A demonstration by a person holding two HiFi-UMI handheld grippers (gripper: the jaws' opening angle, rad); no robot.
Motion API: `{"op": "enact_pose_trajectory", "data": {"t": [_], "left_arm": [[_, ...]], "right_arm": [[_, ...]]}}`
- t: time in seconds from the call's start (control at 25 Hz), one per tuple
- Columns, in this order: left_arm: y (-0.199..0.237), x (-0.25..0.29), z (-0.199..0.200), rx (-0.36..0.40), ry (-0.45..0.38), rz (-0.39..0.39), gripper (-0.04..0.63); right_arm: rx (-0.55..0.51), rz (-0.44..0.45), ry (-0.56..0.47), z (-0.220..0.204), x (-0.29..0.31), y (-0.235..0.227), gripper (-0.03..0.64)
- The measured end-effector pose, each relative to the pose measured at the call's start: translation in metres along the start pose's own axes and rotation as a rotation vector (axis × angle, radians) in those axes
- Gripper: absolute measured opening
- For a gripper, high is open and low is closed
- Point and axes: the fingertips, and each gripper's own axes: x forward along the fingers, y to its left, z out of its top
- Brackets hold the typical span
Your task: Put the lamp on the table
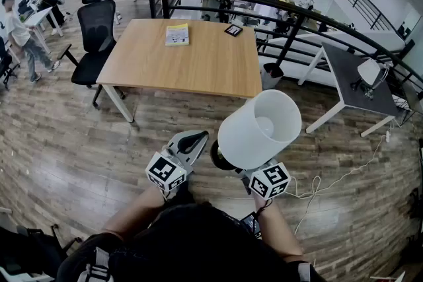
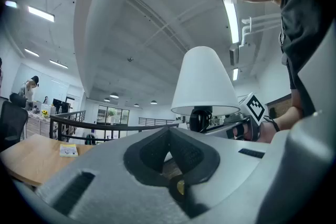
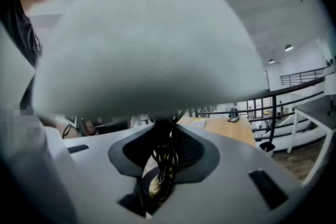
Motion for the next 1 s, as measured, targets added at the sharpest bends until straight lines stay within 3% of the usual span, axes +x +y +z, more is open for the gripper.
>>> {"op": "enact_pose_trajectory", "data": {"t": [0.64,1.0], "left_arm": [[0.012,0.002,-0.004,-0.016,0.01,-0.006,0.008],[0.044,0.016,-0.012,-0.023,0.016,-0.022,0.008]], "right_arm": [[-0.001,0.009,0.009,0.002,0.01,0.001,0.109],[-0.023,-0.003,0.017,0.005,0.042,-0.011,0.109]]}}
